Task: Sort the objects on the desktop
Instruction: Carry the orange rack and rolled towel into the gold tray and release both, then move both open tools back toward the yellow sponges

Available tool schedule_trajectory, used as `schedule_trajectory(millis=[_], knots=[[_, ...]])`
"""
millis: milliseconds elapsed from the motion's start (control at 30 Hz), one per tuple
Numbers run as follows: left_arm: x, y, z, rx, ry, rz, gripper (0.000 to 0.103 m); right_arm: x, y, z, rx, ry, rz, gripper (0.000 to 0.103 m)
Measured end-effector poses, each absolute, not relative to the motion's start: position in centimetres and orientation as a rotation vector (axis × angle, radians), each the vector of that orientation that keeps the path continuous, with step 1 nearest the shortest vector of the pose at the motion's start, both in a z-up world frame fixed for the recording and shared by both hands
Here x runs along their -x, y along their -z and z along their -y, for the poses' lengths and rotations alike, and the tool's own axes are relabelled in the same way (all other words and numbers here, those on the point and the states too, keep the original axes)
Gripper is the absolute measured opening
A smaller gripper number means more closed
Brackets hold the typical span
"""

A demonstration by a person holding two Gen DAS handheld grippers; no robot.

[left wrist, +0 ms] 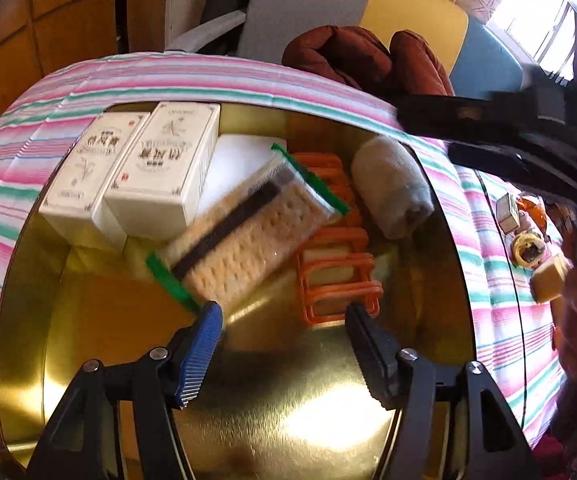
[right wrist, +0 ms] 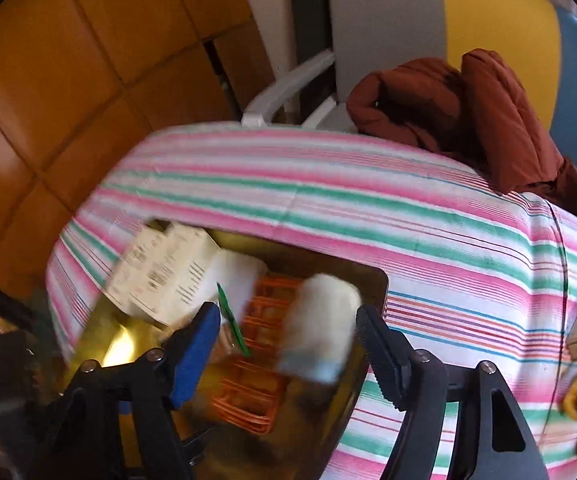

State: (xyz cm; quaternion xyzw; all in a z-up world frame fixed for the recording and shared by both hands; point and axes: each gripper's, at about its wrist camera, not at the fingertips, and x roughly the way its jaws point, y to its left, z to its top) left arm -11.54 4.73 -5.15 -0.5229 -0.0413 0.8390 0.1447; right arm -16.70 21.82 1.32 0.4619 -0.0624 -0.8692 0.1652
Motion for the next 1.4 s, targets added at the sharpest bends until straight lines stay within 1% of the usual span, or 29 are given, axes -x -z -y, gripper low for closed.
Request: schedule_trajectory(millis=[233, 300, 433, 533, 600, 700, 800, 833, 1000, 1033, 1067, 1100, 1133, 1200, 1400], knots=[[15.1, 3.2, -6.1, 1.362, -2.443, 0.098, 0.065, 13.1, -3.0, -24.1, -1.228, 2.522, 0.283, 0.073], [15.4, 2.1, -5.4, 1.354, -2.458, 0.156, 0.065, 12.3, -3.0, -24.7, -1.232, 2.514, 0.324, 0.067], [14.2, 0.5, -3.4, 1.319, -2.528, 0.177, 0.065, 11.1, -2.6, -25.2, -1.274, 2.448, 0.374, 0.062], [12.7, 1.0, -0.8, 1.398, -2.537, 0.165, 0.065, 10.5, -1.9, -24.0, -1.308, 2.402, 0.325, 0.055], [12.1, 1.7, 0.5, 1.442, -2.531, 0.197, 0.065, 10.4, -1.1, -22.6, -1.352, 2.351, 0.294, 0.047], [11.5, 2.9, 2.3, 1.510, -2.541, 0.269, 0.065, 11.0, 0.3, -20.3, -1.410, 2.242, 0.297, 0.042], [10.5, 3.2, 4.1, 1.526, -2.598, 0.337, 0.065, 12.3, 1.8, -17.3, -1.503, 2.181, 0.275, 0.042], [10.1, 3.1, 4.5, 1.514, -2.607, 0.355, 0.063, 12.8, 2.5, -16.5, -1.533, 2.158, 0.297, 0.042], [9.3, 3.2, 5.8, 1.484, -2.640, 0.387, 0.062, 15.1, 4.4, -13.3, -1.621, 2.107, 0.294, 0.041], [9.1, 3.2, 6.0, 1.477, -2.644, 0.397, 0.062, 15.2, 4.5, -13.0, -1.621, 2.110, 0.283, 0.038], [8.9, 3.2, 6.2, 1.468, -2.651, 0.407, 0.062, 15.5, 4.5, -12.8, -1.623, 2.129, 0.264, 0.027], [8.8, 3.3, 6.5, 1.468, -2.650, 0.418, 0.062, 15.8, 4.4, -12.7, -1.616, 2.150, 0.248, 0.020], [8.7, 3.4, 6.6, 1.470, -2.642, 0.436, 0.062, 16.2, 4.1, -12.8, -1.604, 2.195, 0.223, 0.019], [8.3, 3.5, 6.9, 1.466, -2.636, 0.468, 0.062, 17.2, 3.1, -13.4, -1.558, 2.268, 0.221, 0.014], [8.6, 4.0, 5.9, 1.486, -2.596, 0.464, 0.062, 20.3, 1.8, -14.6, -1.473, 2.323, 0.251, 0.015]])
